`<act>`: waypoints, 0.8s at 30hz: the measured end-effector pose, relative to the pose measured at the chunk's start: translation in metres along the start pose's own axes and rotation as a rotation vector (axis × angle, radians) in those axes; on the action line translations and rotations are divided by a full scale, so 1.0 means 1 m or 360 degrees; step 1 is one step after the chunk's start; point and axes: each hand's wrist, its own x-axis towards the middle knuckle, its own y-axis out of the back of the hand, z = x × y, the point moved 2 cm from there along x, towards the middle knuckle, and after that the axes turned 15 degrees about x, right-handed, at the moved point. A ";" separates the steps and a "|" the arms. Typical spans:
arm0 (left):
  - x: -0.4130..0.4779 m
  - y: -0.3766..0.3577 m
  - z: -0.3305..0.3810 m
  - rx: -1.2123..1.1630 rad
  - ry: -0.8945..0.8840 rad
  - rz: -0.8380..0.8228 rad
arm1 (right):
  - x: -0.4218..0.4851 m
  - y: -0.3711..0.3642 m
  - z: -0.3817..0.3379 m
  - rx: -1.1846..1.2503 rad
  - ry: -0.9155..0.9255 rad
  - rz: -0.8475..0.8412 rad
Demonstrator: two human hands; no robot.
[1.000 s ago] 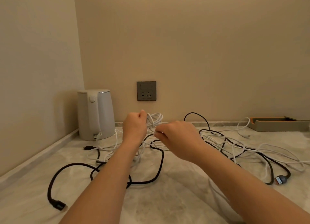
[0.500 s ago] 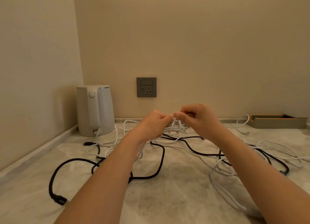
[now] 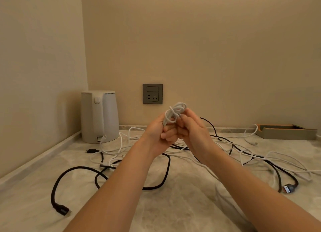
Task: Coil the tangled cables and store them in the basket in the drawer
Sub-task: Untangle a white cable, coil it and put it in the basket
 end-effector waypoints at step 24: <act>0.009 -0.001 -0.015 0.0873 -0.0242 0.0705 | -0.004 -0.003 0.003 -0.0417 -0.0153 0.0317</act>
